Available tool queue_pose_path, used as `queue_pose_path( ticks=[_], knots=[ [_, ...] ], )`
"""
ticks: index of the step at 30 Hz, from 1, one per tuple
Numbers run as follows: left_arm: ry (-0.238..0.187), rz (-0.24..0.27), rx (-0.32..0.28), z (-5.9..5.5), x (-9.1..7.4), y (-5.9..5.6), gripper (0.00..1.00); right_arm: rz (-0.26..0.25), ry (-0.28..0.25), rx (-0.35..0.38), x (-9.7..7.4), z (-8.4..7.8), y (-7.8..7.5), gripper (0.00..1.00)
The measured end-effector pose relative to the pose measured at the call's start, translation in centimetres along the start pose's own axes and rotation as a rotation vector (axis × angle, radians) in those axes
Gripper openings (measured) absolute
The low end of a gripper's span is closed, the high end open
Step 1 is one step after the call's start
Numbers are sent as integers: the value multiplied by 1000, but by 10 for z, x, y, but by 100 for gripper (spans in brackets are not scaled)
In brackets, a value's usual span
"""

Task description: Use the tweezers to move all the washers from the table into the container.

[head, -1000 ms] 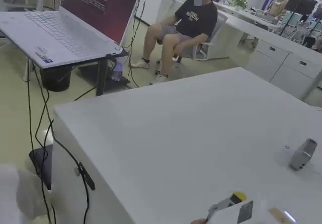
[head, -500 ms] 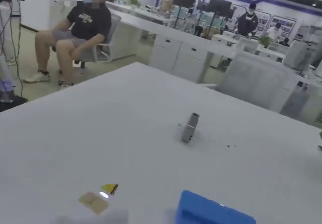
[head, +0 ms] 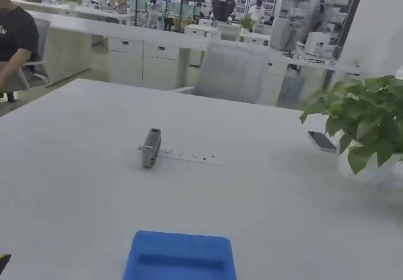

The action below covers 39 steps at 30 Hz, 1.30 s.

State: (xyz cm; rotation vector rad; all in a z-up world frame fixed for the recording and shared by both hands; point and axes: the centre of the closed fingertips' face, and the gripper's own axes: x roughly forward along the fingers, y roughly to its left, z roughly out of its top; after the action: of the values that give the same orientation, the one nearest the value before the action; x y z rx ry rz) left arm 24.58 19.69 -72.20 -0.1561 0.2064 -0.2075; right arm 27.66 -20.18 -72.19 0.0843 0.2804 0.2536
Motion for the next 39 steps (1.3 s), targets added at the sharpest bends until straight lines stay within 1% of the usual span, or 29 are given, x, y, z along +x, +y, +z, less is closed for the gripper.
queue_pose_path(
  ticks=[2,4,7,9,11,15,21,25,28,32,34,35,36,37,38,39],
  knots=[
    [9,-2,4,-1,1,-1,81,5,4,-17,1,0,3,92],
    [22,4,5,-3,1,-1,80,15,22,-57,3,-2,8,92],
    [18,14,11,-2,1,3,79,25,43,-78,5,-5,11,92],
    [14,17,8,-2,1,5,79,23,49,-81,4,-7,7,92],
    [19,13,1,-3,1,4,79,15,54,-78,4,-8,5,93],
    [21,14,11,-2,1,3,78,13,63,-75,5,-10,4,94],
    [19,16,2,-3,0,5,77,9,77,-91,6,-13,5,93],
    [35,12,6,-6,2,5,76,14,80,-82,6,-15,4,92],
    [50,-1,18,-9,3,2,76,21,86,-81,7,-16,5,92],
    [56,-20,20,-11,3,-2,74,16,90,-95,7,-16,5,92],
    [73,-41,21,-13,2,-5,69,9,108,-104,6,-19,4,89],
    [89,-59,27,-15,2,-8,68,14,130,-115,5,-22,5,88],
    [98,-68,32,-16,2,-10,67,19,133,-123,5,-21,7,87],
    [136,-106,57,-19,0,-17,63,29,139,-134,4,-20,11,84],
    [153,-130,67,-20,-1,-21,57,54,151,-153,4,-19,17,81],
    [170,-176,86,-19,-3,-29,51,84,161,-197,4,-17,26,74]
  ],
)
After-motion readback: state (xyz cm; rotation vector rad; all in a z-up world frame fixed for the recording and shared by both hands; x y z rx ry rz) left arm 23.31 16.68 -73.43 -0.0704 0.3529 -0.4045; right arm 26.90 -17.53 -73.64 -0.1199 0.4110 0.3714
